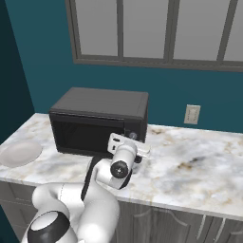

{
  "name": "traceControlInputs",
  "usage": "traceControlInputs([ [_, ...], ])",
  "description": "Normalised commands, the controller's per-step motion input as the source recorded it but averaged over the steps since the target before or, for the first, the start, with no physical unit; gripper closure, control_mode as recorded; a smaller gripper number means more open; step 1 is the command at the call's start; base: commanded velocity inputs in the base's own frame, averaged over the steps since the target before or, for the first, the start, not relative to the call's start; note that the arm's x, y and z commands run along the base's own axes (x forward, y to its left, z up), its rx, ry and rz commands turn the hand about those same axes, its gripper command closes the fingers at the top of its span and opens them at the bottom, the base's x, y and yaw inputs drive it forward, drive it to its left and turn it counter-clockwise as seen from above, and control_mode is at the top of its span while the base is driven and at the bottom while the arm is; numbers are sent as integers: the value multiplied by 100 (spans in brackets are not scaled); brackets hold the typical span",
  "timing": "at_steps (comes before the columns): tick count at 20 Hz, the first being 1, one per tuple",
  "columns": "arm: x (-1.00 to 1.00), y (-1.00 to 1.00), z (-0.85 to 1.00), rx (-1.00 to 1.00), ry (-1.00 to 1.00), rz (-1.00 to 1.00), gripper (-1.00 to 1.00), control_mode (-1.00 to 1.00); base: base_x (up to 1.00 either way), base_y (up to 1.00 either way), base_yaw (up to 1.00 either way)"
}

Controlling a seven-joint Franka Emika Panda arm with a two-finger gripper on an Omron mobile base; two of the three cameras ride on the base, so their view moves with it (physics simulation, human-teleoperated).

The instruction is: Pull the toaster oven rack outwards. Pick up the baguette from the plate and place it on the toaster oven rack. Close the toaster oven door fully and set the temperature to the lowest setting.

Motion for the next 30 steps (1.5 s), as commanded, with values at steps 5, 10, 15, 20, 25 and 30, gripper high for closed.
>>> traceControlInputs([
  [5,6,-17,-9,1,-9,0,-100,-100,0,0,0],
  [10,9,-20,-8,2,-11,0,-100,-100,0,0,0],
  [15,15,-12,-5,0,-11,0,100,-100,0,0,0],
  [20,18,-22,-4,0,-13,0,100,-100,0,0,0],
  [25,18,-34,-4,1,-16,3,100,-100,0,0,0],
  [30,28,-34,-8,0,-17,15,100,-100,0,0,0],
])
